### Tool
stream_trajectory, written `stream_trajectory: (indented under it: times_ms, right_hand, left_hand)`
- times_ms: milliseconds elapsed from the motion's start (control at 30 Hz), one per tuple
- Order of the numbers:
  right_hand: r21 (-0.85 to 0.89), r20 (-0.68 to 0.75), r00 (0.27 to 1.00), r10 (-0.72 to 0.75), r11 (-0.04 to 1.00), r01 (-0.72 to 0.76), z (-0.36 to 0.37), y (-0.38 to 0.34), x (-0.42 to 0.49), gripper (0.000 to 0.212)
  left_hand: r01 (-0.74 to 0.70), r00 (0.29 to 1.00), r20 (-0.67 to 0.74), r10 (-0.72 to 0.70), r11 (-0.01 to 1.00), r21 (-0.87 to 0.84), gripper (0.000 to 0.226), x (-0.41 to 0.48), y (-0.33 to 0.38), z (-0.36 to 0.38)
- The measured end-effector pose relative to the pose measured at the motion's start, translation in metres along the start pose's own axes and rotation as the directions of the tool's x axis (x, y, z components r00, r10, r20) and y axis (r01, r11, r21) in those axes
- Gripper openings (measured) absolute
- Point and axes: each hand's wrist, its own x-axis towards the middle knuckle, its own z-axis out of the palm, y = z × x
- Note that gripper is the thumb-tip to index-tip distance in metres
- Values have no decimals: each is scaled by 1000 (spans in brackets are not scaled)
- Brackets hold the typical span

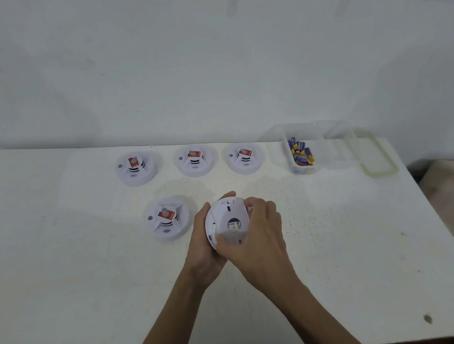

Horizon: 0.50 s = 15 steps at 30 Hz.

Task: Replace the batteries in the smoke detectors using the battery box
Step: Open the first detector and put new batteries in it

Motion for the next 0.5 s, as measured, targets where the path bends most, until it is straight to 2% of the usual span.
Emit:
stream_trajectory:
  times_ms: [100,267,333,433,500]
  right_hand:
    - [41,7,1000,-13,999,13,0,2,0,75]
    - [238,-3,1000,-7,971,7,0,4,3,71]
    - [358,6,1000,3,934,-5,-1,6,4,57]
    - [517,52,998,-32,856,1,-10,12,11,25]
    - [598,62,997,-43,801,-3,-17,18,17,17]
  left_hand:
    - [-21,1000,-1,21,1000,-17,58,-2,0,4]
    - [-46,999,26,47,998,-51,61,-3,5,6]
    - [-29,998,56,33,996,-81,62,-3,8,4]
    - [-25,995,89,38,990,-139,53,-2,9,-3]
    - [-37,993,100,55,984,-172,47,0,8,-7]
